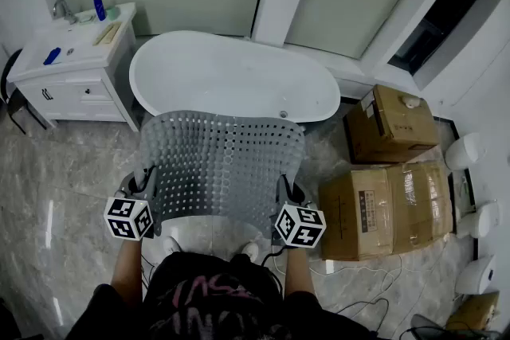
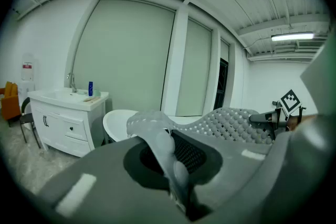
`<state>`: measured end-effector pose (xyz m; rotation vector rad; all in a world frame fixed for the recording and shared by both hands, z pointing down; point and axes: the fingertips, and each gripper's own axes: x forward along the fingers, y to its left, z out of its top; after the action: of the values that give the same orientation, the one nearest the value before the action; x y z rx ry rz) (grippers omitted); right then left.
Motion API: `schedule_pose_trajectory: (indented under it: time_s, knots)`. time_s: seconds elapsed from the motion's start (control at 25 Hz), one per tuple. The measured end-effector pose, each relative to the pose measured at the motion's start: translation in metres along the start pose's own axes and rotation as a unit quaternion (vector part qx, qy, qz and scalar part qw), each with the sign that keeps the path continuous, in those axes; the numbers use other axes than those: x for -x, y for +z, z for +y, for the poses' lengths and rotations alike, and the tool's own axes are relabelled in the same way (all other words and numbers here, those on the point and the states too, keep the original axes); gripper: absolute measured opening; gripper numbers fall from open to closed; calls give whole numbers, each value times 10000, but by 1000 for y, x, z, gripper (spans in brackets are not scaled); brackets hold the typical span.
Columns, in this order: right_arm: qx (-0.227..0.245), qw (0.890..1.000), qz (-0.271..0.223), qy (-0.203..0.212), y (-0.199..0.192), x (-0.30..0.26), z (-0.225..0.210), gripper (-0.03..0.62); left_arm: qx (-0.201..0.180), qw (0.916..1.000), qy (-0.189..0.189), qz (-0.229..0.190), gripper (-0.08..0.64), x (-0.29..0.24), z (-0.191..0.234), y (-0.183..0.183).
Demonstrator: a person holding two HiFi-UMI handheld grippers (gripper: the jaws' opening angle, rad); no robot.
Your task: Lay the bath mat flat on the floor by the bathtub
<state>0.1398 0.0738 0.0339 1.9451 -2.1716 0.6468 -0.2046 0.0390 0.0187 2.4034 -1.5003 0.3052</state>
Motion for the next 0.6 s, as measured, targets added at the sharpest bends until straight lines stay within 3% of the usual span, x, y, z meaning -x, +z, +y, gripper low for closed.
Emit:
schedule_pose_trajectory:
  time_s: [0.6]
  knots:
    - [62,10000,-4,67,0,-3,1,43,39,10000,-35,28,26,-4,-1,-4]
